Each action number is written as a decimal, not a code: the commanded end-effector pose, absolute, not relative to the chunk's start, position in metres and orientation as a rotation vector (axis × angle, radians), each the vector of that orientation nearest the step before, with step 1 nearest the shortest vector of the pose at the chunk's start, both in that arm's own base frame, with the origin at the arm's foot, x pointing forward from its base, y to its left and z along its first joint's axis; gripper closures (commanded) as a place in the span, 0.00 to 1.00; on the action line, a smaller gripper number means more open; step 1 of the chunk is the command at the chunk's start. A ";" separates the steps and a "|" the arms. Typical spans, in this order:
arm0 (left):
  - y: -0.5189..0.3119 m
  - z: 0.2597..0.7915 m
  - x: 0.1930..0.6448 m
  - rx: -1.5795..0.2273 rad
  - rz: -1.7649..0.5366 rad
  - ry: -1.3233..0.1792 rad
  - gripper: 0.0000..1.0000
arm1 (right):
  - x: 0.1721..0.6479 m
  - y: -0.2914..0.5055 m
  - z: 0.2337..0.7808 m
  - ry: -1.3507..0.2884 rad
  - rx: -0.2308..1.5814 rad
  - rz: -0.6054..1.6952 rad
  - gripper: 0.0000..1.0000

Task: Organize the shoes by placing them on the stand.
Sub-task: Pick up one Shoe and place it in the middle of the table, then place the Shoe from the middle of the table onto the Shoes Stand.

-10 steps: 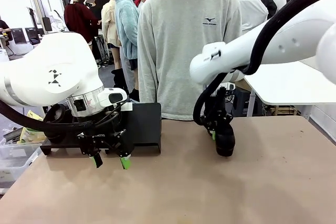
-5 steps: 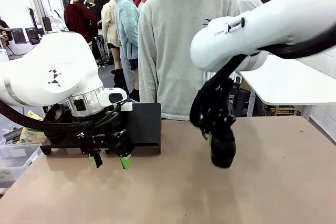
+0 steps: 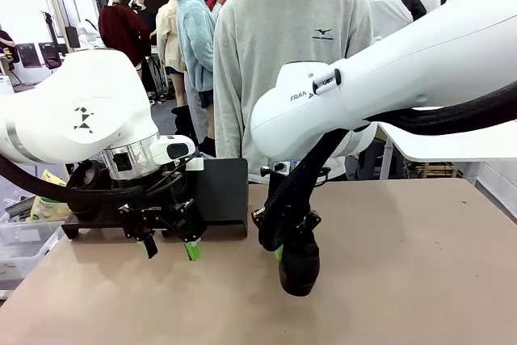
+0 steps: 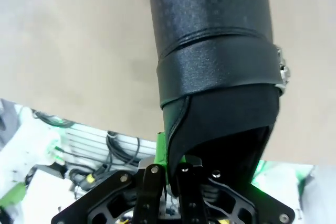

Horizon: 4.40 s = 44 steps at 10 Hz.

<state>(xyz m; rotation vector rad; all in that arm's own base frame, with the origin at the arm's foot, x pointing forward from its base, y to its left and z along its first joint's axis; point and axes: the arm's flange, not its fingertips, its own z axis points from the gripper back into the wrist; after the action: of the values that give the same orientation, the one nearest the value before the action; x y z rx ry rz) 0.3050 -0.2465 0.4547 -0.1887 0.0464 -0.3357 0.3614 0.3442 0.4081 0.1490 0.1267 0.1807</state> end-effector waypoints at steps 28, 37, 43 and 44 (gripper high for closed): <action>-0.244 0.453 0.304 -0.204 -0.341 0.054 0.00 | 0.423 0.218 0.457 0.134 0.252 0.284 0.00; -0.326 0.438 0.304 -0.168 -0.096 -0.118 0.00 | 0.442 0.135 0.442 0.172 0.164 0.357 0.00; -0.397 0.394 0.339 -0.037 0.154 -0.173 0.00 | 0.442 0.135 0.442 0.172 0.164 0.357 0.00; -0.403 0.390 0.338 -0.025 0.142 -0.142 0.00 | 0.442 0.135 0.442 0.172 0.164 0.357 0.00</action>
<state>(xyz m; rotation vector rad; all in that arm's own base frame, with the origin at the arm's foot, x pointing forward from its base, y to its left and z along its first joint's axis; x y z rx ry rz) 0.3319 -0.3800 0.3917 -0.0667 -0.1666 0.1334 0.4418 0.1330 0.4405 0.1580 0.1717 0.3703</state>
